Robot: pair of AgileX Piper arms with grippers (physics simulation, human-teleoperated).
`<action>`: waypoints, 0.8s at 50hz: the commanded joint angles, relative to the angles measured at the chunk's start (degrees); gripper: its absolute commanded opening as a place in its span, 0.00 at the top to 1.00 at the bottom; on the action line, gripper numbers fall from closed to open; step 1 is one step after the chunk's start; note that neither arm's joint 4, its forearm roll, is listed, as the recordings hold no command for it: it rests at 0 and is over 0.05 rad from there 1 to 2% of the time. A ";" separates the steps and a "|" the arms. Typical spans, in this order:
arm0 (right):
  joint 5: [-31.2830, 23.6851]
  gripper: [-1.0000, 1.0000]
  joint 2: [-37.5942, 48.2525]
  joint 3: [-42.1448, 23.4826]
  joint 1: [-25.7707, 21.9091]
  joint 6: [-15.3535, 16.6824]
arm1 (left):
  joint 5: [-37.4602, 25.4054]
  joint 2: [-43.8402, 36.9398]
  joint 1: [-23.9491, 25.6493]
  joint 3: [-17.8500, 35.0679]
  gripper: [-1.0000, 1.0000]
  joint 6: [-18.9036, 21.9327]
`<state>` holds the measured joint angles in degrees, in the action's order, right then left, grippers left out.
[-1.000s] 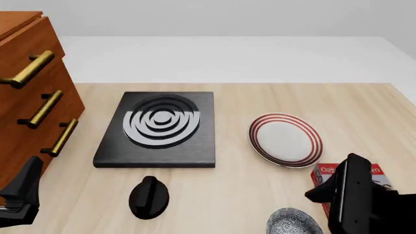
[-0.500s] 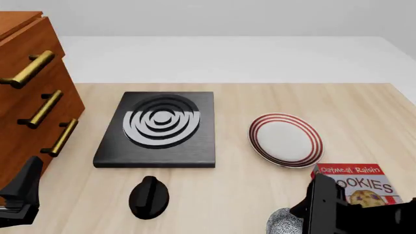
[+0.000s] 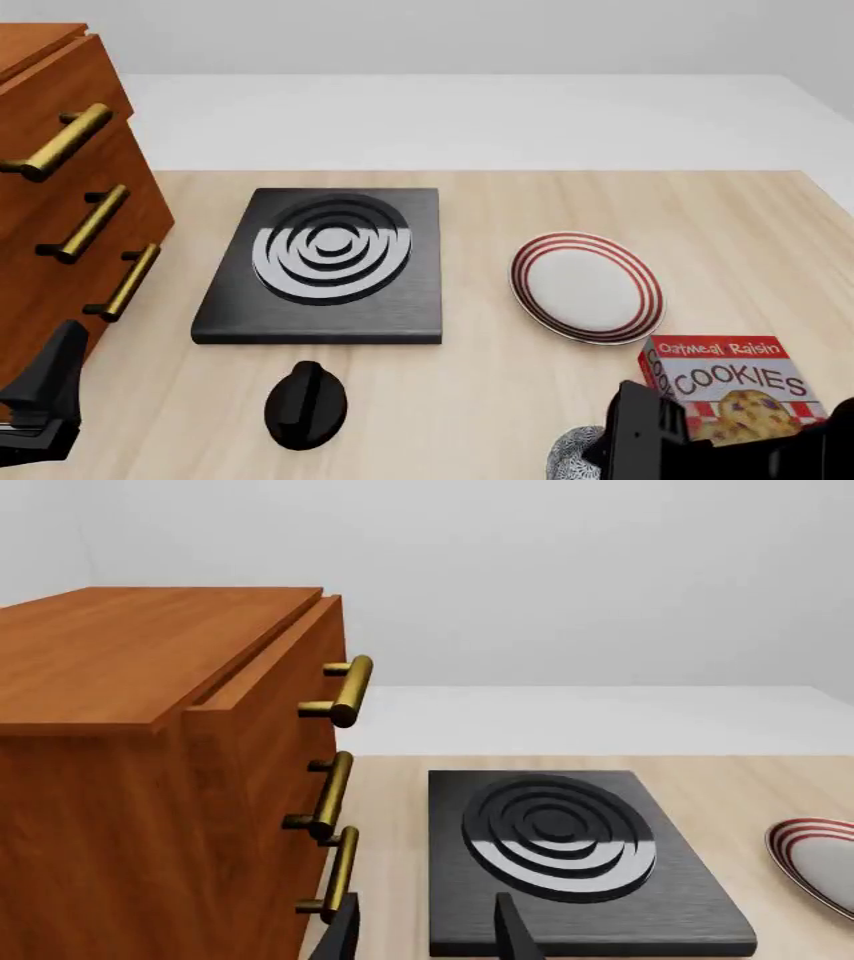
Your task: Pick the akita bowl on the ramekin and place it on the plate.
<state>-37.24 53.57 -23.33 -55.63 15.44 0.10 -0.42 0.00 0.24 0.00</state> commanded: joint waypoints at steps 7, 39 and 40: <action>3.39 0.00 3.58 0.84 -2.58 -2.50 | 0.00 0.00 0.00 0.00 0.00 0.00; 7.17 0.00 6.95 4.43 -4.07 -6.12 | 0.00 0.00 0.00 0.00 0.00 0.00; 6.98 0.00 6.89 4.71 -3.93 -6.34 | 0.00 0.00 0.00 0.00 0.00 0.00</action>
<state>-30.33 60.31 -19.68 -59.86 9.66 0.10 -0.42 0.00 0.24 0.00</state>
